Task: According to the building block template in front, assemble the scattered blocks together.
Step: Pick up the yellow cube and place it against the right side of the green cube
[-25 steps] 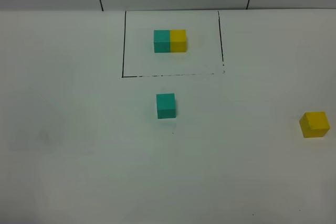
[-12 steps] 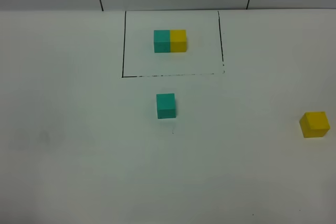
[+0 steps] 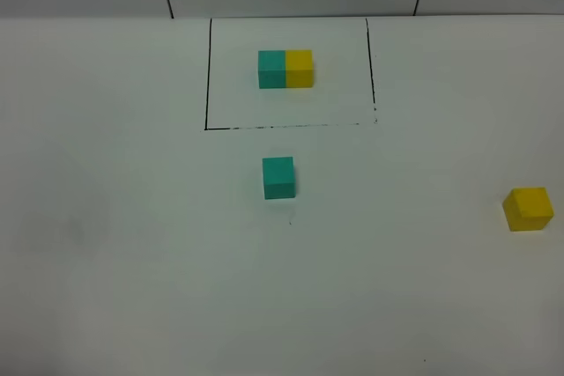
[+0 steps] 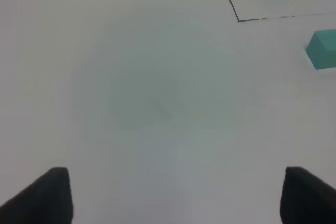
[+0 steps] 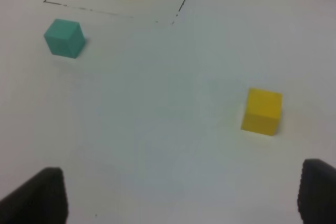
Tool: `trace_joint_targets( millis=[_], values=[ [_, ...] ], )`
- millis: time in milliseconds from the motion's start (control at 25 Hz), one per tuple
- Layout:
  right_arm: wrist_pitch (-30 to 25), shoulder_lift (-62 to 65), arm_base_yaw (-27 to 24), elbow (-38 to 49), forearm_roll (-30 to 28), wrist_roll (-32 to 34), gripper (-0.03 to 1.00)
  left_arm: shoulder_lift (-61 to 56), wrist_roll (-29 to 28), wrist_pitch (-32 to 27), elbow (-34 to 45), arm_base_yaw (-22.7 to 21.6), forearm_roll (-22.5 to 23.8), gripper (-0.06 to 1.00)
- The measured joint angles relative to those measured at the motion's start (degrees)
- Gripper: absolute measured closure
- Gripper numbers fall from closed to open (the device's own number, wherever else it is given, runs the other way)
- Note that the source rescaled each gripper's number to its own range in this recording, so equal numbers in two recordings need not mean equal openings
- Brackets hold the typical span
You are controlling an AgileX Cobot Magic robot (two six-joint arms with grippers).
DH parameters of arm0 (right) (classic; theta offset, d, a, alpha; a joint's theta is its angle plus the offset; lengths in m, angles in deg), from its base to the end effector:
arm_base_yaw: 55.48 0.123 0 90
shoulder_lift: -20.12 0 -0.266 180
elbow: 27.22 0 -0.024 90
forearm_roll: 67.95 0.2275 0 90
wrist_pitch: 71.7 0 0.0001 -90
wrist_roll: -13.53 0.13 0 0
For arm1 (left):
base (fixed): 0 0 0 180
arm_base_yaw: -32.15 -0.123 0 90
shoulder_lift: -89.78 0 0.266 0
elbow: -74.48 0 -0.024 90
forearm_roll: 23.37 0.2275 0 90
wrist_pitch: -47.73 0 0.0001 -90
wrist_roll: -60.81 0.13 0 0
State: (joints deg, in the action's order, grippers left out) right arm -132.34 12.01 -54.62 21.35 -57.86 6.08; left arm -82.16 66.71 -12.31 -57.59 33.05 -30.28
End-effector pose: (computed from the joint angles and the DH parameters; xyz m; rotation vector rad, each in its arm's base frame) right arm 0.0278 0.0203 0.2473 -0.1549 2.0319 0.1388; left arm 0.0279 -0.0140 0.2510 0.1249 2.0166 -0.0886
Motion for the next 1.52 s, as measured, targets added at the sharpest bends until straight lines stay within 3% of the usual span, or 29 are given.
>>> trace_joint_targets(
  millis=[200, 440, 760, 1000, 1520],
  values=[
    [2.01, -11.67, 0.0, -1.29, 0.0, 0.34, 0.19, 0.0, 0.0, 0.0, 0.0, 0.0, 0.0, -0.01],
    [11.11, -43.84, 0.0, -10.32, -0.05, 0.23, 0.19, 0.0, 0.0, 0.05, 0.0, 0.0, 0.0, -0.01],
    [13.19, -79.3, 0.0, -25.16, -3.81, -0.2, 0.19, 0.0, 0.0, 0.05, 0.0, 0.0, 0.0, -0.01],
    [15.22, -89.86, -2.47, -27.03, -6.94, -0.2, 0.19, 0.0, 0.0, 0.05, 0.0, 0.0, 0.0, -0.01],
    [17.08, -98.2, -8.79, -27.38, -7.32, -2.23, 0.19, 0.0, 0.0, 0.05, 0.0, 0.0, 0.0, -0.01]
  ],
)
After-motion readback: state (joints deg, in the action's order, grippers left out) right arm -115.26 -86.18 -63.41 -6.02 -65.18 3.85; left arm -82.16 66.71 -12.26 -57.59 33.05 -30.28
